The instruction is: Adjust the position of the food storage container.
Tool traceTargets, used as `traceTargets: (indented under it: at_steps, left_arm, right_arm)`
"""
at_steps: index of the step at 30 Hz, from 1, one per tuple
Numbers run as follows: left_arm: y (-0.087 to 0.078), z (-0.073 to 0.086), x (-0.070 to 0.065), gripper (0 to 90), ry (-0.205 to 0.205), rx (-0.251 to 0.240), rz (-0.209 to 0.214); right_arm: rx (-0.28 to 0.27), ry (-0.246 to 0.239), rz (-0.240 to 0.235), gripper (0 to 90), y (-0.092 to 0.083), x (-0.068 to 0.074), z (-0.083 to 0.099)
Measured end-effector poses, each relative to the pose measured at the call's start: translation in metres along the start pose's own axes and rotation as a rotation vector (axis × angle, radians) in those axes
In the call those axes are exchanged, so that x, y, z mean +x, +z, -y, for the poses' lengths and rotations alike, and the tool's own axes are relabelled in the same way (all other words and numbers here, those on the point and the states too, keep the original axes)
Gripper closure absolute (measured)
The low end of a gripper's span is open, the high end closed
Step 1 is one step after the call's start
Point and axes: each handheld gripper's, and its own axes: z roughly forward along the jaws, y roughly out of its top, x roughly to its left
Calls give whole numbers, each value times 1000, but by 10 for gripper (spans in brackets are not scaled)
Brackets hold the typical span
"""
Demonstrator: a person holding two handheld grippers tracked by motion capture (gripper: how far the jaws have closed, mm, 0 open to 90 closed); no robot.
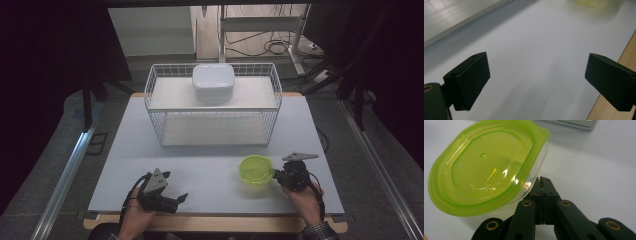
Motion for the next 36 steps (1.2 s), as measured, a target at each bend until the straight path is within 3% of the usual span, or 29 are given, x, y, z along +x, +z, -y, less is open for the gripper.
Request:
traceTargets:
  at_steps: [8, 18, 29, 36]
  left_arm:
    - [1, 0, 0, 55, 2, 4, -2]
    - [3, 0, -1, 55, 8, 12, -2]
    - [3, 0, -1, 55, 10, 15, -1]
    - [3, 0, -2, 55, 12, 18, -2]
  right_arm:
    - [5, -6, -35, 890, 12, 5, -4]
    - [12, -44, -80, 890, 32, 24, -14]
    - [30, -116, -138, 889, 59, 51, -31]
    - [35, -136, -161, 885, 72, 59, -40]
